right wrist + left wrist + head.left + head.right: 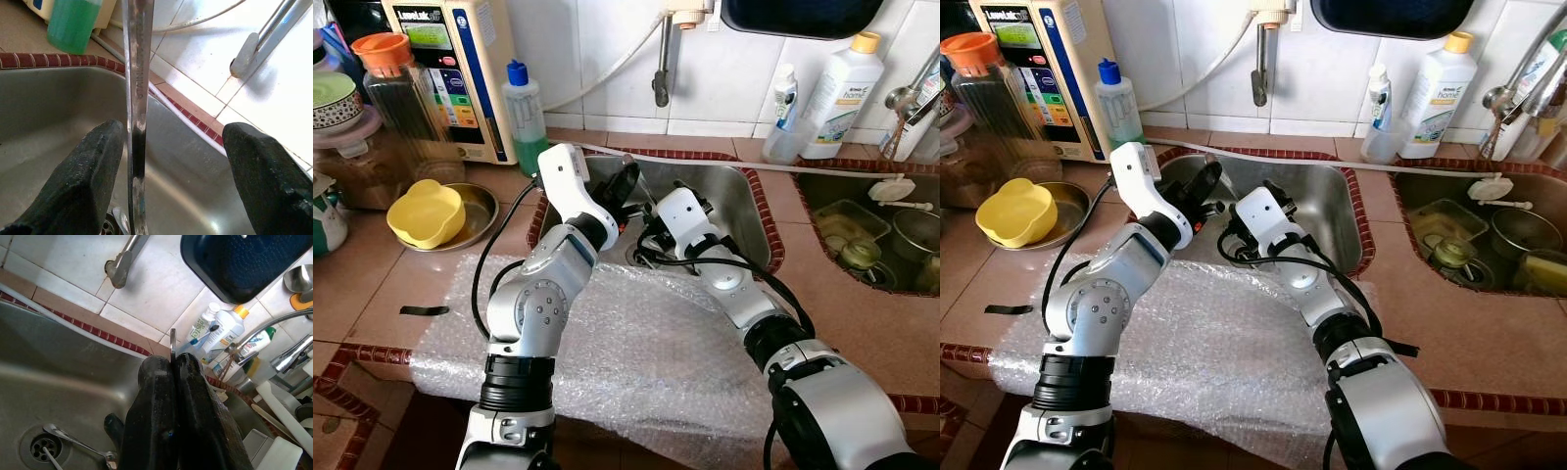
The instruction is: Kitchen organization
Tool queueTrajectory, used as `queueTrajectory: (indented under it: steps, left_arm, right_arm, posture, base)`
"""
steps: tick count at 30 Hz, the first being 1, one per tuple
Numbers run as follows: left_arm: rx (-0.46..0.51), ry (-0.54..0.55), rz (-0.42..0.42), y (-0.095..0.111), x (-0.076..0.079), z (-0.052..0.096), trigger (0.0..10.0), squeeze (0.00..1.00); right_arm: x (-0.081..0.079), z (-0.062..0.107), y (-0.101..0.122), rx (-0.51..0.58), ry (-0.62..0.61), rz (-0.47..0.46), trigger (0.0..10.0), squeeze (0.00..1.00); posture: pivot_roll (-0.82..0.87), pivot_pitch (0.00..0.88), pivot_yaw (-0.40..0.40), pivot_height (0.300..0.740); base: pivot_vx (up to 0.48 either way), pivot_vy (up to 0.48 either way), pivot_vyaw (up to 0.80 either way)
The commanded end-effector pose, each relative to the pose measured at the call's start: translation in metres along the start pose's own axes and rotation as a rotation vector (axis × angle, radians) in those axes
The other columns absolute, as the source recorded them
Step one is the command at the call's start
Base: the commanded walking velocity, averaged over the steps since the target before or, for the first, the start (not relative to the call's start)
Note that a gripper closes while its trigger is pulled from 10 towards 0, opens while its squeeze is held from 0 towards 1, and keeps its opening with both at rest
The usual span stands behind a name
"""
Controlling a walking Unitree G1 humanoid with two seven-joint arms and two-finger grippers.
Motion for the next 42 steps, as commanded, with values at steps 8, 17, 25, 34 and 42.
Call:
queueTrajectory:
  steps: [8, 17, 25, 34, 42]
  left_arm:
    - [0.004, -0.029, 0.033, -0.001, 0.013, -0.003, 5.5, 0.0]
    - [0.002, -0.022, 0.025, -0.002, 0.01, -0.002, 6.1, 0.0]
    - [-0.018, -0.027, 0.009, -0.003, 0.006, 0.001, 6.6, 0.0]
    - [-0.025, -0.022, -0.002, -0.004, 0.003, 0.003, 6.7, 0.0]
    - [-0.027, -0.012, -0.009, -0.003, -0.001, 0.005, 7.1, 0.0]
  right_arm:
    - [0.006, -0.002, 0.003, 0.001, -0.014, -0.015, 0.0, 0.0]
    - [0.01, 0.006, -0.003, 0.014, 0.012, -0.068, 0.0, 0.0]
    - [0.027, 0.027, -0.009, 0.03, 0.15, -0.101, 6.7, 0.0]
    - [0.035, 0.039, 0.011, 0.085, 0.276, -0.04, 0.0, 0.0]
    - [0.034, 0.063, 0.017, 0.099, 0.309, -0.044, 0.0, 0.0]
  posture:
    - [0.08, 0.019, 0.01, 0.74]
    - [0.08, 0.016, 0.012, 0.74]
    - [0.07, 0.026, 0.029, 0.74]
    - [0.07, 0.025, 0.024, 0.74]
    - [0.07, 0.021, 0.034, 0.74]
  base:
    - [0.0, 0.0, 0.0]
    - [0.0, 0.0, 0.0]
    - [0.0, 0.0, 0.0]
    - [0.0, 0.0, 0.0]
    - [0.0, 0.0, 0.0]
Point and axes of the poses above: a point about 5 cm out from each wrist's last joint towards the gripper, its own z axis pointing back from the gripper into the wrist, its own y axis along the axis of the wrist's last joint, x = y × z, the point moved 3 cm from there along -z, pointing out of the wrist towards the gripper, and after that the axes turned 10 degrees about -z, right-handed, at the moved point
